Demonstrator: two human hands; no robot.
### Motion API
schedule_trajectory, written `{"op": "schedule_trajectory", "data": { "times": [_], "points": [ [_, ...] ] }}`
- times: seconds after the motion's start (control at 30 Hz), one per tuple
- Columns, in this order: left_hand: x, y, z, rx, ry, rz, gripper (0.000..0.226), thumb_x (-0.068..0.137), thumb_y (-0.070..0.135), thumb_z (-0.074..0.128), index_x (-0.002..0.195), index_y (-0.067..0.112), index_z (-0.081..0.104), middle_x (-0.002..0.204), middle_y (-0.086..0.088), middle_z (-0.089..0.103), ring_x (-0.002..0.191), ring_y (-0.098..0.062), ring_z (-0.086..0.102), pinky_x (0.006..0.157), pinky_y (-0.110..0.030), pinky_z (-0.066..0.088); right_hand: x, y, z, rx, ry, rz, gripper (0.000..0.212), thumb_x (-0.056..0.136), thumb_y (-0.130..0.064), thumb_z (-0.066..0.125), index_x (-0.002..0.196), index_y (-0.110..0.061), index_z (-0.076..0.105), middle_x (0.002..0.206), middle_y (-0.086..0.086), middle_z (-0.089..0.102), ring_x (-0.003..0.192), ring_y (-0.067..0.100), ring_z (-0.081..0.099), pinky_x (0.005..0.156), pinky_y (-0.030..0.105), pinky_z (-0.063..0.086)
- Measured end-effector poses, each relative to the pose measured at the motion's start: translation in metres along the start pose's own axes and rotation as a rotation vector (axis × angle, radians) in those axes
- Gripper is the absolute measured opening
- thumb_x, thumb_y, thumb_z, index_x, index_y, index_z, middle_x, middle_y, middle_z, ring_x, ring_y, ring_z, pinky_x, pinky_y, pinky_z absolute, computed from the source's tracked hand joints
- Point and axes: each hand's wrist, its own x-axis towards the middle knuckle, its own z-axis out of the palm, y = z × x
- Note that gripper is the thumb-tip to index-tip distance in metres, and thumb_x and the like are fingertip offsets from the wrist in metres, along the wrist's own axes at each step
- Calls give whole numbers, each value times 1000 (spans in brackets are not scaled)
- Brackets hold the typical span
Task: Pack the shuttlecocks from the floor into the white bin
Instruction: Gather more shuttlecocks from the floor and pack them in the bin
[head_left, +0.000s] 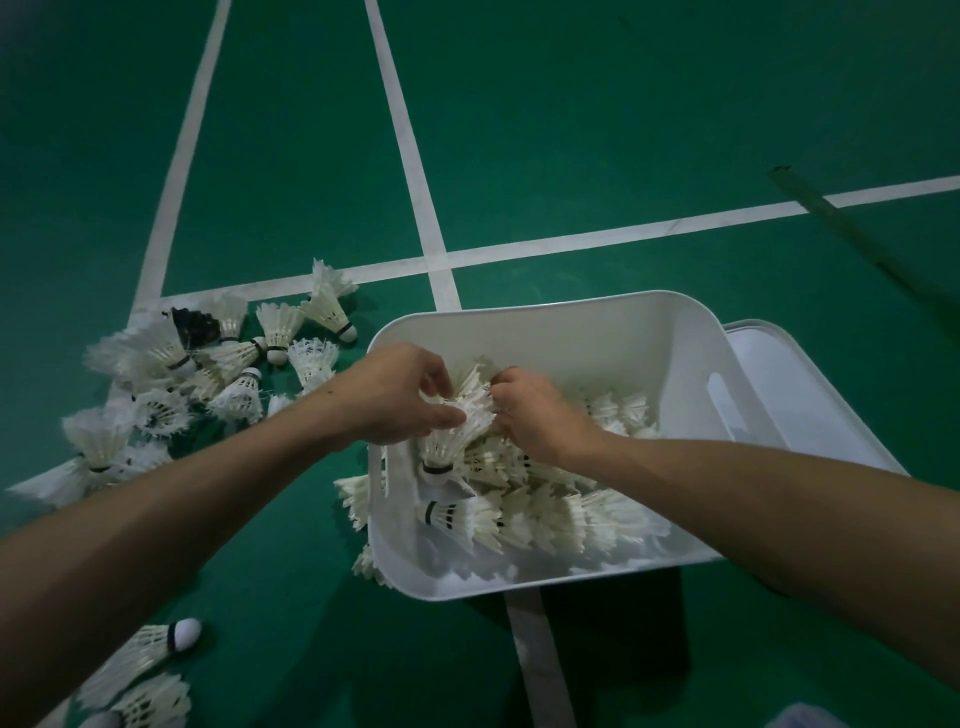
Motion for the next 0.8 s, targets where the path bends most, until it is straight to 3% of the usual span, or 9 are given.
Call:
{"op": "schedule_trajectory", "data": {
  "times": [0.1,0.2,0.3,0.5,0.6,0.7,0.8],
  "points": [
    [2,1,2,1,-5,12,34,84,34,69,111,16,62,122,-2,61,85,-11,63,73,-24,46,2,-4,-2,-1,19,6,15,89,-6,61,104,-5,64,114,10,57,105,25,54,88,30,42],
    [6,2,4,-23,0,17,34,84,35,69,111,16,62,123,-2,61,87,-12,63,78,-27,49,4,4,-8,61,1,84,36,87,-8,67,122,-10,60,125,7,58,111,23,56,92,28,43],
    [12,5,6,-82,-4,39,35,84,34,68,113,16,62,121,1,62,84,-7,62,66,-17,45,-1,17,-14,190,-8,137,55,84,-9,70,136,-20,52,136,1,54,108,16,60,99,35,49],
    [26,23,11,-258,-11,77,38,84,26,68,120,14,60,126,3,60,71,-7,68,56,-13,49,-15,26,-27,482,188,202,29,93,-8,59,119,-19,65,114,-4,65,92,10,63,88,33,54],
    [34,24,13,-292,11,61,36,85,21,68,118,10,60,122,-3,61,76,-9,67,54,-12,50,-25,26,-39,595,350,153,20,94,-8,54,106,-16,68,101,-7,64,87,5,59,77,19,50],
    [39,26,14,-258,20,57,35,85,22,69,116,10,60,119,-3,62,75,-10,67,55,-14,52,-35,31,-53,533,385,29,21,90,-5,56,103,-15,68,109,-5,62,92,7,56,77,17,46],
    [43,29,18,-254,44,51,34,84,24,69,114,10,61,116,-3,63,77,-10,67,60,-17,54,-39,31,-56,294,243,-93,26,82,-27,72,106,-16,68,112,-4,62,97,7,54,83,21,47]
  ]
}}
